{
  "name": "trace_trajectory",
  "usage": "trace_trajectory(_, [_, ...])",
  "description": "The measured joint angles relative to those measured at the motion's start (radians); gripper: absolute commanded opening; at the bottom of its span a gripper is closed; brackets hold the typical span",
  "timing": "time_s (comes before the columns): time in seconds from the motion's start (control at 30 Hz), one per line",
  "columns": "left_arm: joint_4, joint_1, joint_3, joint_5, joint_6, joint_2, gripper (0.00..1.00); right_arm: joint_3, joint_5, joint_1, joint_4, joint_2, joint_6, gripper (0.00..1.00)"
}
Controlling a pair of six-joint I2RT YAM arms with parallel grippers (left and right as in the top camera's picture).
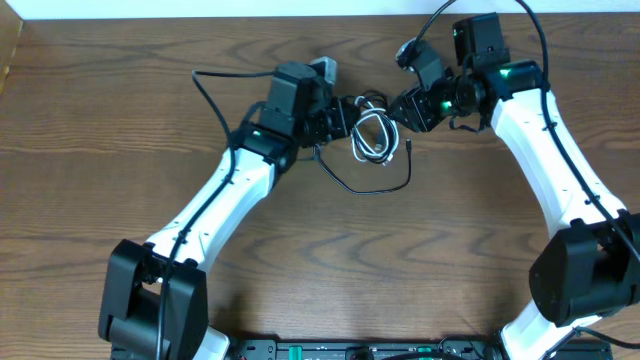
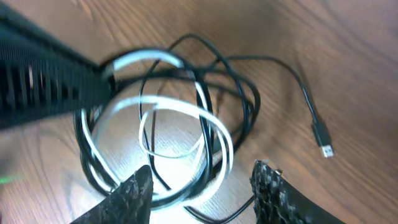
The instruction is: Untangle cables
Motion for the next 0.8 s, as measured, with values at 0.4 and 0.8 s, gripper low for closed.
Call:
trace_trajectory(0.4, [-0.002, 0.057, 0.000, 0.167, -0.060, 0.000, 0.07, -0.061, -0.014, 0.004, 0.049, 0.002, -0.028, 0.45])
trace_trajectory(0.8, [0.000, 0.057, 0.000, 0.267, -0.070, 0.000, 0.07, -0.160, -0.016, 0.048, 0.198, 0.002, -0.030, 0.43])
